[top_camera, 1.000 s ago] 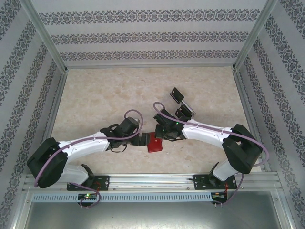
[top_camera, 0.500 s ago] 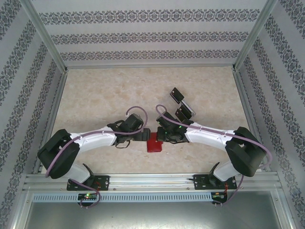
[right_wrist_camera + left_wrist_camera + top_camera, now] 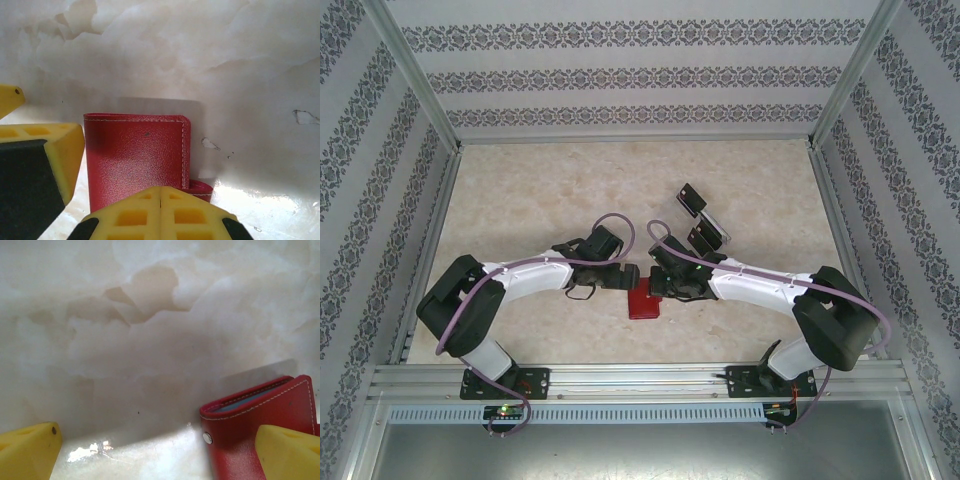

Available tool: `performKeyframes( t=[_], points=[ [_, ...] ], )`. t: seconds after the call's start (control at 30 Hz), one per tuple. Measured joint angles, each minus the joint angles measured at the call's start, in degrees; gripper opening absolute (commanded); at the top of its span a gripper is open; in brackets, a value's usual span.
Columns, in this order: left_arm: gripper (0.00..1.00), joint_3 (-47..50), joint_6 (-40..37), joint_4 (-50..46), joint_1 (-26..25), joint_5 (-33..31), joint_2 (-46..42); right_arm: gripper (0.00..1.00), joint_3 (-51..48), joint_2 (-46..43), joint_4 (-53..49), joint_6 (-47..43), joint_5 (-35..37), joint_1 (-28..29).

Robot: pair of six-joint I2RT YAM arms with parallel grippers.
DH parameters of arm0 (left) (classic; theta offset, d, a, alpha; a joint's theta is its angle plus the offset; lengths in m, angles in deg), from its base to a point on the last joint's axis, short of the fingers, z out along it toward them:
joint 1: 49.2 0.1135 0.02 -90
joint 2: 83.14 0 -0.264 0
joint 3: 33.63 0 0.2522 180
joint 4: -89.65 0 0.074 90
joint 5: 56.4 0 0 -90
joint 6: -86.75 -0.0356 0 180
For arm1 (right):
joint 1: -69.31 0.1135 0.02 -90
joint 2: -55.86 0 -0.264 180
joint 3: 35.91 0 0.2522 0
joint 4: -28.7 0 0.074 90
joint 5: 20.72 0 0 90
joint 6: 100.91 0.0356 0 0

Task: Put the credit cards into the card holder

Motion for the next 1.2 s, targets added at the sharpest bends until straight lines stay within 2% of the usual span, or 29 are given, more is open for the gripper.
performKeyframes(
  t=[0.6,1.2],
  points=[
    [1.0,-0.68,-0.81,-0.74,-0.04,-0.2,1.75,0.0,-0.02,0.26,1.2,-1.73,-1.92,0.72],
    [1.0,-5.62,-2.27,-6.82,-2.43,-4.94,5.68,0.0,0.0,1.49,1.53,-2.62,-1.95,2.75]
  ],
)
